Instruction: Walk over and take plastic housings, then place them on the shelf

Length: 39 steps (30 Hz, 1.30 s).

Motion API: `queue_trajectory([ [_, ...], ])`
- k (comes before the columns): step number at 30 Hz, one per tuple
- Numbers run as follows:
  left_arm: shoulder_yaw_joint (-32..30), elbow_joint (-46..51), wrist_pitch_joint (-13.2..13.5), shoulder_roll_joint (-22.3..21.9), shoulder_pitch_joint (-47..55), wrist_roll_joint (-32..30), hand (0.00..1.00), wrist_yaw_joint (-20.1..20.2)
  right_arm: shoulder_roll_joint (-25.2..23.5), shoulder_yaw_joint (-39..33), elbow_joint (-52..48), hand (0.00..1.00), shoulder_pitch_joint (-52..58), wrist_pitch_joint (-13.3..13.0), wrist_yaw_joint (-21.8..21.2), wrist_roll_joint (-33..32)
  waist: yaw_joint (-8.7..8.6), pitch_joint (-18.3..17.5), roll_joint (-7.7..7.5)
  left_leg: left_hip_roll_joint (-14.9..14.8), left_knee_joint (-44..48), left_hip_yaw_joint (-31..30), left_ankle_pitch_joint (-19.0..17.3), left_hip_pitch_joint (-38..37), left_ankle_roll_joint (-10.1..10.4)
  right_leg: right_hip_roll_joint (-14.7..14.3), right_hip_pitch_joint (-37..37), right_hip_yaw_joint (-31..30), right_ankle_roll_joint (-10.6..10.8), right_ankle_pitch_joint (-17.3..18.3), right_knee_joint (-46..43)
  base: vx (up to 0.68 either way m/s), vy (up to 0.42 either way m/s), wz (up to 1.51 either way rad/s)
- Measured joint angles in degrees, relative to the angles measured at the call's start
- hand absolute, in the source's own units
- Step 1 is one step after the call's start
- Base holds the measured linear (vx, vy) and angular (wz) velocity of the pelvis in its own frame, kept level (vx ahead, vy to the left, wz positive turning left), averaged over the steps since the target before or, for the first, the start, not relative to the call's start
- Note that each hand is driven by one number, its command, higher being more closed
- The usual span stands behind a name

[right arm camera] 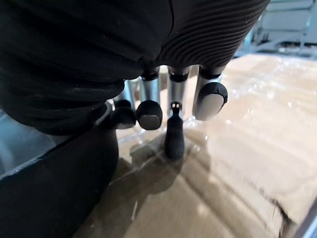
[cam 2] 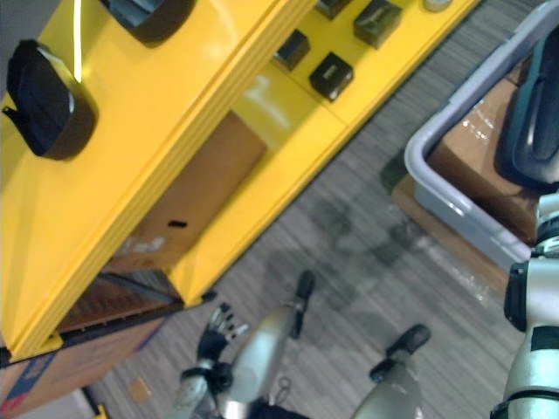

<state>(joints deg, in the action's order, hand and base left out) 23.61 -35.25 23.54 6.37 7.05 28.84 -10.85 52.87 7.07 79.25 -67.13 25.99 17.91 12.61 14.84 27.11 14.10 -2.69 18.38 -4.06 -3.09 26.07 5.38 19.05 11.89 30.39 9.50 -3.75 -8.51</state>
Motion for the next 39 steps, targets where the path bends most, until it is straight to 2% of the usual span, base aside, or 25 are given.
queue_trajectory([
  [2,-0.31,0.38,0.00,0.00,0.35,0.05,0.00,0.09,0.13,2.17,0.05,1.00,0.06,-1.95,1.16,0.07,-0.15,0.04,-0.06,-0.04,0.05,0.04,0.00,0.00,0.00,-0.02,0.00,-0.05,-0.01,-0.01,0.00,-0.03,0.000,-0.01],
  [4,-0.73,0.75,0.00,0.02,0.45,0.24,0.00,0.51,0.42,4.68,-0.07,1.00,0.09,-5.50,2.34,0.32,-0.38,0.17,-0.25,-0.25,0.10,0.16,-0.01,-0.07,0.00,-0.22,0.02,-0.24,-0.03,-0.02,0.00,-0.03,-0.006,-0.04],
  [6,-1.13,0.91,0.02,0.02,0.53,0.48,0.00,0.74,0.64,6.68,-0.91,1.00,0.10,-7.82,2.68,1.07,-0.74,0.35,-0.51,-0.48,0.10,0.32,-0.01,-0.21,0.01,-0.40,0.02,-0.45,-0.06,-0.04,0.01,-0.02,-0.007,-0.07],
  [10,-3.77,2.68,0.07,0.12,1.26,2.30,0.00,0.86,0.64,10.86,-5.81,1.00,1.85,-13.36,4.75,1.33,-1.88,1.62,-2.33,-1.42,0.10,1.55,-0.09,-1.13,0.12,-1.09,-0.06,-1.48,-0.31,-0.05,0.01,-0.01,-0.007,-0.13],
  [14,-5.44,5.12,0.15,0.59,1.27,2.38,0.00,0.38,0.64,11.37,-10.38,1.00,4.05,-16.15,6.28,1.06,-2.75,2.67,-3.88,-2.37,0.03,1.81,-0.16,-2.21,0.24,-1.94,-0.78,-2.13,-0.67,-0.03,0.05,-0.04,-0.029,-0.11],
  [20,-7.30,10.21,0.56,1.27,1.21,0.50,0.00,-2.10,0.49,12.49,-16.74,1.00,8.21,-18.47,8.34,0.78,-3.57,2.99,-4.45,-3.20,-1.07,3.35,0.01,-4.54,0.49,-2.49,-1.53,-3.62,-1.00,-0.12,0.11,-0.04,-0.014,-0.14],
  [23,-7.79,14.01,1.42,3.04,0.82,-2.66,0.00,-4.35,-0.92,12.36,-18.55,1.00,10.68,-18.78,9.13,-0.23,-4.65,3.13,-5.83,-3.89,-2.56,3.69,0.66,-5.89,1.17,-3.17,-1.94,-3.91,-1.42,-0.35,0.54,-0.01,-0.024,-0.09],
  [26,-7.89,16.86,1.34,3.47,-1.37,-5.43,0.00,-6.31,-2.17,11.56,-19.63,1.00,12.90,-18.84,10.87,-0.56,-4.99,2.98,-7.09,-4.43,-4.23,4.49,1.46,-7.16,1.41,-3.64,-2.01,-4.64,-1.66,-0.52,0.78,0.00,-0.023,-0.15],
  [29,-7.70,19.15,0.62,4.39,-4.66,-11.00,0.00,-8.27,-5.63,9.76,-20.53,1.00,13.26,-18.89,12.27,-0.56,-6.55,2.72,-8.20,-4.86,-6.13,5.01,2.49,-8.61,1.71,-4.13,-2.17,-5.38,-2.09,-0.83,1.06,0.00,-0.019,-0.13],
  [31,-7.83,18.81,-1.16,4.73,-9.87,-14.41,0.00,-9.99,-7.06,9.62,-20.57,1.00,13.47,-18.90,12.38,-0.57,-6.62,2.50,-8.66,-5.36,-7.06,6.27,2.92,-9.71,1.90,-4.53,-2.08,-6.42,-2.52,-1.15,1.31,-0.02,-0.023,-0.23],
  [32,-7.85,18.33,-1.39,4.81,-11.48,-14.97,0.00,-10.41,-7.46,9.58,-20.57,1.00,13.47,-18.90,12.40,-0.56,-6.62,2.47,-8.72,-5.50,-7.22,6.54,2.97,-10.04,1.96,-4.65,-2.09,-6.79,-2.60,-1.22,1.33,-0.05,-0.016,-0.22],
  [33,-7.89,17.35,-1.63,5.74,-14.46,-15.97,0.00,-10.69,-8.78,9.41,-20.64,1.00,13.49,-18.90,12.46,-0.54,-7.15,2.10,-9.39,-5.68,-7.76,6.97,3.39,-10.31,2.00,-4.85,-2.04,-7.05,-2.70,-1.29,1.66,-0.05,-0.024,-0.16],
  [37,-7.72,8.64,-2.50,9.82,-26.95,-16.09,0.00,-10.05,-14.07,9.40,-21.59,1.00,13.56,-18.94,13.23,-0.50,-9.28,0.85,-11.86,-6.75,-9.76,7.94,4.74,-11.28,2.56,-6.29,-1.84,-8.09,-3.58,-2.31,3.11,-0.05,-0.033,-0.16],
  [39,-7.40,5.50,-2.52,10.14,-31.98,-15.70,0.00,-9.10,-14.89,9.40,-22.88,1.00,13.56,-18.94,13.36,-0.32,-9.70,0.71,-12.31,-6.87,-10.57,9.13,5.11,-12.12,2.57,-6.37,-1.70,-8.89,-3.69,-2.56,3.28,-0.05,-0.015,-0.24],
])
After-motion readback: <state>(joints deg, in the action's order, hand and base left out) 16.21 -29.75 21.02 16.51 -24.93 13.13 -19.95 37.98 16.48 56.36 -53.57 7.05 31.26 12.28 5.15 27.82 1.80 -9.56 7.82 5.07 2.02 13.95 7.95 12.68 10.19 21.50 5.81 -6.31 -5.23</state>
